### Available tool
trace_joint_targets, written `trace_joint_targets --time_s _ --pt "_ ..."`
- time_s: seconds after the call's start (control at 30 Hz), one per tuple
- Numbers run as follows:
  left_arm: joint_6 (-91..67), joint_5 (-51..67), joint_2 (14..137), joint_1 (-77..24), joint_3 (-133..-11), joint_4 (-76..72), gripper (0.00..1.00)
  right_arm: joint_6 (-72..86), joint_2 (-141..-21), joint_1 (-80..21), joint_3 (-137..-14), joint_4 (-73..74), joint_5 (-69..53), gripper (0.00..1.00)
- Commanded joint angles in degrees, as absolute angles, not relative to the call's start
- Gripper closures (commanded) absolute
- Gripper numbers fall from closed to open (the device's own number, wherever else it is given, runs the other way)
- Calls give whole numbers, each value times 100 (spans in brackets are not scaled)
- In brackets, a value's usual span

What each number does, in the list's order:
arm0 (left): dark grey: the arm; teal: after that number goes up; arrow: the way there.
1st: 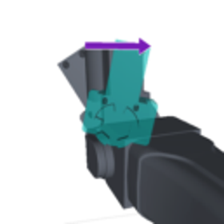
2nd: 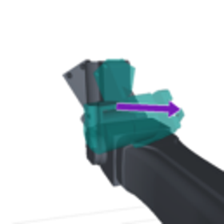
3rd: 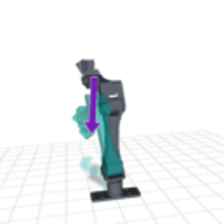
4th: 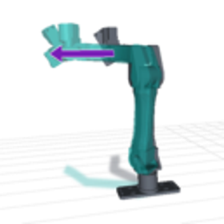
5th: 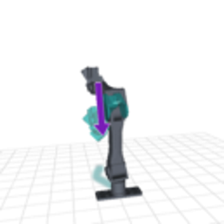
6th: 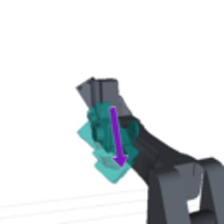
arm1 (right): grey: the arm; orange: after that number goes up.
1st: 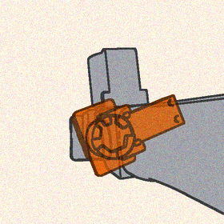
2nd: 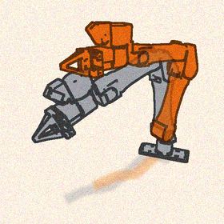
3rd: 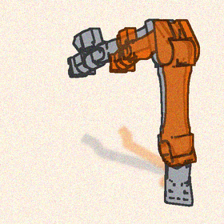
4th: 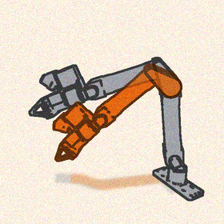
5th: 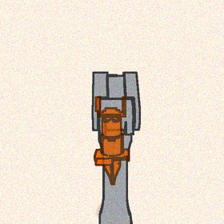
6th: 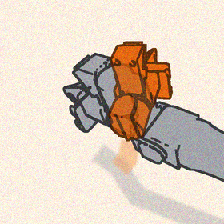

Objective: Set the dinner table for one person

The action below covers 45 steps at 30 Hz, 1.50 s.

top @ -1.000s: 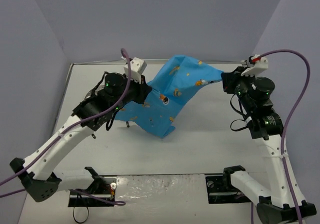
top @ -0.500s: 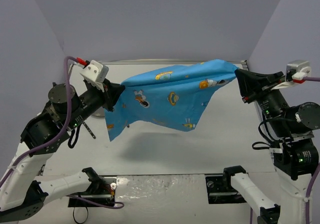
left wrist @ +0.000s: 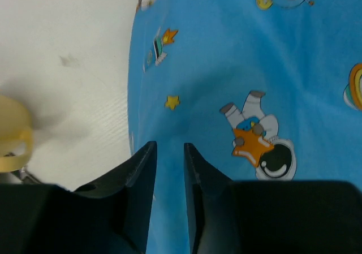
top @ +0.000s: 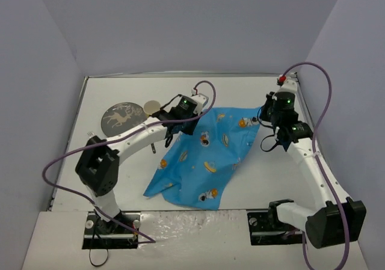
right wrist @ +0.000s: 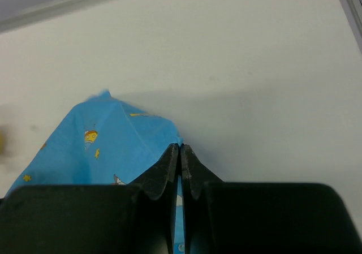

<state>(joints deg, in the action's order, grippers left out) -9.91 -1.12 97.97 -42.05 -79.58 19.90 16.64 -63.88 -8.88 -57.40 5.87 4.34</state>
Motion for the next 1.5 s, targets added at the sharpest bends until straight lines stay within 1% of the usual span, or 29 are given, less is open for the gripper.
trace_joint_targets --time_s 0.0,0.03,0.1,0.13,0.17,0.2,0.23,0.27,0.33,0.4,0.47,0.53,0.63,0.7,0.8,0.87,1.13,1.27,1.33,1.47 --pt "-827 -231 10376 -4157 -8687 1347 58 1685 -7077 -789 -5513 -374 1434 97" --pt "-826 -263 10477 -4157 -8791 1360 55 1694 -7144 -750 -5502 -384 1456 93" --pt "-839 -559 10485 -4139 -8908 1322 32 1727 -7662 -609 -5587 -382 1476 86" --pt "-851 -652 10416 -4128 -8962 1280 24 1729 -7935 -511 -5687 -373 1471 83" --pt "-873 -719 10311 -4122 -9000 1248 19 1719 -8171 -456 -5776 -354 1454 80" --pt "-896 -802 10279 -4123 -9008 1274 15 1698 -8213 -410 -5903 -304 1439 75" --pt "-941 -867 10115 -4128 -9053 1413 11 1658 -8422 -390 -6122 -190 1474 63" --pt "-1013 -908 9931 -4137 -9055 1526 9 1619 -8604 -378 -6293 -98 1467 55" --pt "-1169 -914 9576 -4180 -8962 1772 6 1472 -8765 -386 -6515 -37 1028 49" --pt "-1554 -916 9256 -4210 -8485 1956 6 1293 -8831 -418 -6606 -192 332 41" --pt "-1895 -956 8783 -4212 -7960 2054 5 1140 -8968 -506 -6700 -204 -210 37" --pt "-2173 -984 8497 -4212 -7373 2041 5 1077 -9099 -527 -6715 -211 -244 35" --pt "-2544 -966 8307 -4210 -6627 2109 5 999 -9312 -492 -6699 -211 -153 34" --pt "-2802 -920 8320 -4210 -6397 2091 5 857 -9563 -487 -6783 -208 -282 29" --pt "-3002 -878 8403 -4210 -6171 1986 5 645 -9916 -535 -6986 -169 -586 19" --pt "-3067 -875 8519 -4210 -6106 1956 5 424 -10182 -569 -7110 -165 -675 16" --pt "-3137 -778 9122 -4219 -6065 1837 5 -214 -10976 -593 -7444 -97 -1059 10" --pt "-3249 -766 9378 -4219 -6021 1786 5 -360 -11206 -633 -7506 -89 -905 5" --pt "-3289 -716 9569 -4219 -6034 1749 6 -453 -11367 -686 -7551 -87 -753 2" --pt "-3398 -677 9810 -4219 -6072 1757 8 -518 -11604 -745 -7602 -27 -695 3"
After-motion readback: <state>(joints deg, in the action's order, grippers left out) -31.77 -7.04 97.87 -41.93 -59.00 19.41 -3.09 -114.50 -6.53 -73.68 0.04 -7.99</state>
